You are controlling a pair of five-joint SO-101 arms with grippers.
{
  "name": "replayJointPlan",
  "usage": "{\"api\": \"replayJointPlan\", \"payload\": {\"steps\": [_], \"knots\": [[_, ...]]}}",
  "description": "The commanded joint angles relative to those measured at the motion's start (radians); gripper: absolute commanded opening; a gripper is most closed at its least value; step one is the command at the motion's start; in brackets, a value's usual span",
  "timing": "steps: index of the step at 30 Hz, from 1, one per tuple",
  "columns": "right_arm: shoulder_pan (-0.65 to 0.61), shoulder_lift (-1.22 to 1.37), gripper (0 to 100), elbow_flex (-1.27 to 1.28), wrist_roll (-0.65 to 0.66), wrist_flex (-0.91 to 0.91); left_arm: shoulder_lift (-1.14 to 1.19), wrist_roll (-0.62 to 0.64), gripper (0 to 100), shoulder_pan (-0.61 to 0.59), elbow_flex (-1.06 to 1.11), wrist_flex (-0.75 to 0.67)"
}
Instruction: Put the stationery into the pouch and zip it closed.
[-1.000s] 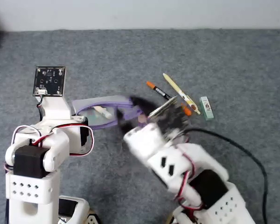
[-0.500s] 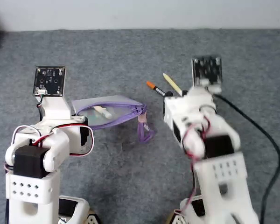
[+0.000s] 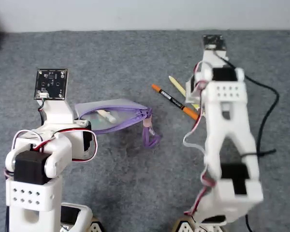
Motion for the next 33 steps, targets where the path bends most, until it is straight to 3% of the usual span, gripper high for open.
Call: {"api": "replayJointPlan", "payload": {"steps": [1, 14, 31, 33], "knots": [[0.058, 0.13, 14.3, -0.221, 0.066, 0.061, 0.002, 0.006, 1, 0.009, -0.013, -0.015], [0.142, 0.486, 14.4, -0.526, 0.21, 0.097, 0.002, 0.003, 1, 0.009, -0.013, -0.018], [0.168, 0.817, 14.3, -0.798, 0.227, 0.108, 0.002, 0.005, 1, 0.009, -0.018, -0.018], [0.17, 0.822, 10.6, -0.807, 0.261, 0.127, 0.002, 0.005, 1, 0.009, -0.018, -0.018]]}}
